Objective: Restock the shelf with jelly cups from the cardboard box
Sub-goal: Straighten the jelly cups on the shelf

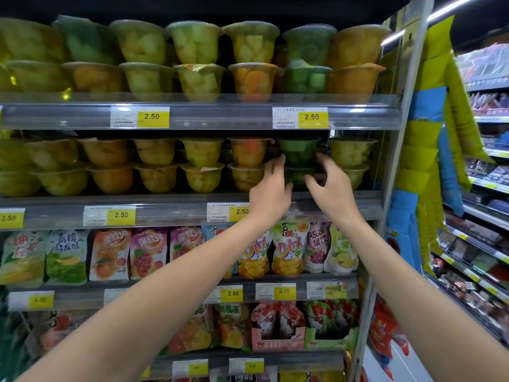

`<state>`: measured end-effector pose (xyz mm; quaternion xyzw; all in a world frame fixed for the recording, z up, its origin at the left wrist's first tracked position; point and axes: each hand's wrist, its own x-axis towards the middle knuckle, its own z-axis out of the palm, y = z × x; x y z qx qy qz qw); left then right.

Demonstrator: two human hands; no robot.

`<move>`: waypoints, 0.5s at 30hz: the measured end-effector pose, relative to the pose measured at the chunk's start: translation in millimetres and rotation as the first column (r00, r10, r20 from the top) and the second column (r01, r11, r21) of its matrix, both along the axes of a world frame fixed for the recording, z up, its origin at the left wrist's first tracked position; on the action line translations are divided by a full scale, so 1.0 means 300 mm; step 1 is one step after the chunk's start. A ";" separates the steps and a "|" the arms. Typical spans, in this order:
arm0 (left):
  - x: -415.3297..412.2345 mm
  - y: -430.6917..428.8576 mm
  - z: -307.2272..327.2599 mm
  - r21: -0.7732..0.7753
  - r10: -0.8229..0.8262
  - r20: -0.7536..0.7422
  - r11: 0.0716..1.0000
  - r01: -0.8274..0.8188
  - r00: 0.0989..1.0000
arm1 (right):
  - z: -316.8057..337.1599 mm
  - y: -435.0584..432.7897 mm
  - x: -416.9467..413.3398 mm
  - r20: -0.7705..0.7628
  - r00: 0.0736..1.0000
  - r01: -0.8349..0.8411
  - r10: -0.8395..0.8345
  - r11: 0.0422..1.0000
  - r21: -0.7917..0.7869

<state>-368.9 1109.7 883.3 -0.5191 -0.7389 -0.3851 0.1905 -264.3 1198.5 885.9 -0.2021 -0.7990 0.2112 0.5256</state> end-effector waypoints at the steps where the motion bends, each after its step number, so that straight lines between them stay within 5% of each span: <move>1: 0.009 0.001 -0.006 0.026 0.010 -0.016 1.000 -0.009 1.000 | -0.003 -0.002 0.018 -0.014 1.000 0.022 -0.021 1.000 0.018; 7: 0.061 0.033 -0.027 0.081 -0.069 -0.049 0.994 0.072 0.996 | -0.008 0.019 0.129 -0.185 0.950 0.270 -0.252 0.959 0.080; 15: 0.149 0.107 -0.021 0.069 -0.213 -0.010 0.975 0.213 0.977 | -0.032 0.096 0.185 -0.102 0.932 0.347 -0.347 0.938 -0.020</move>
